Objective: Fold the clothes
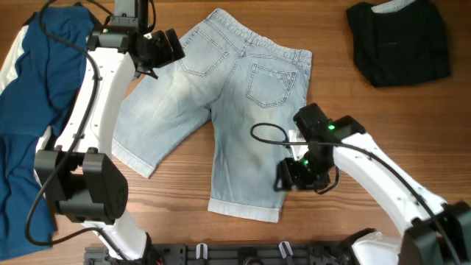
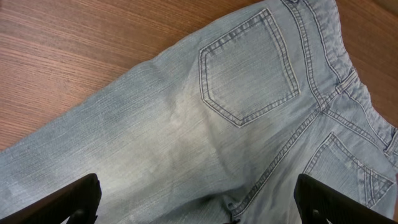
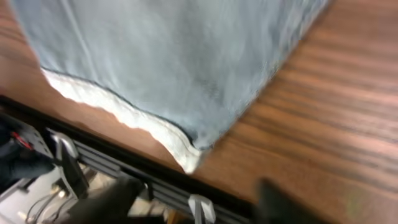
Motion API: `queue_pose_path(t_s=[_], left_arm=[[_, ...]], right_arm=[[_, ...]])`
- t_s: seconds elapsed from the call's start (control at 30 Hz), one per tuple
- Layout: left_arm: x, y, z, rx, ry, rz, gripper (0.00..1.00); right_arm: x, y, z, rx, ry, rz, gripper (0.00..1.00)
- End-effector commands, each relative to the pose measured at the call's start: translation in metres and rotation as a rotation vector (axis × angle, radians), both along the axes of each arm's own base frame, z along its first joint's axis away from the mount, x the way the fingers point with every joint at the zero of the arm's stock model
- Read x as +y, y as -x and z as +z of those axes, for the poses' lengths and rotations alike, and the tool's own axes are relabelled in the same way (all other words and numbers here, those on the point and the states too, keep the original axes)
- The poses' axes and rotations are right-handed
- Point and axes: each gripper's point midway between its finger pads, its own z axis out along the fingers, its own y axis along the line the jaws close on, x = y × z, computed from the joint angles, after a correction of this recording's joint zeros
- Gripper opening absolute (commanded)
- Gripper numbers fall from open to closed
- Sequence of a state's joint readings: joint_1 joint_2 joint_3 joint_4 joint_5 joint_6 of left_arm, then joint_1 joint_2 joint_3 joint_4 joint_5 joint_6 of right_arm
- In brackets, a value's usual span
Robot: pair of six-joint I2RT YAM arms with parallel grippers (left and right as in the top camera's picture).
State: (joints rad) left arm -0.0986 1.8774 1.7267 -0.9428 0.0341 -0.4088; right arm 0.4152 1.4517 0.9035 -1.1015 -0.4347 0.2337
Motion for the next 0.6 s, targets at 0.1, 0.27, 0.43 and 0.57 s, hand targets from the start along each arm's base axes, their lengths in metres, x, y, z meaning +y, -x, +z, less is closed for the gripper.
queue_pose_path(t_s=[0.1,0.27,0.43,0.57], left_arm=[[0.001,0.0,-0.001,0.001,-0.011,0.0,1.0],[0.001,0.0,-0.001,0.003,-0.011,0.0,1.0],[0.0,0.006,-0.004,0.03,-0.009,-0.004,1.0],[-0.001,0.01,-0.009,0.054,-0.008,-0.008,0.99]], right_arm=[[-0.009,-0.126,0.057,-0.473,0.021,-0.123,0.9],[-0.024,-0.227,0.099,-0.825,-0.003,-0.232,0.9],[-0.054,-0.293,0.065,-0.889,0.043,-0.268,0.89],[-0.077,-0.345,0.038,-0.907,0.028,-0.353,0.89]])
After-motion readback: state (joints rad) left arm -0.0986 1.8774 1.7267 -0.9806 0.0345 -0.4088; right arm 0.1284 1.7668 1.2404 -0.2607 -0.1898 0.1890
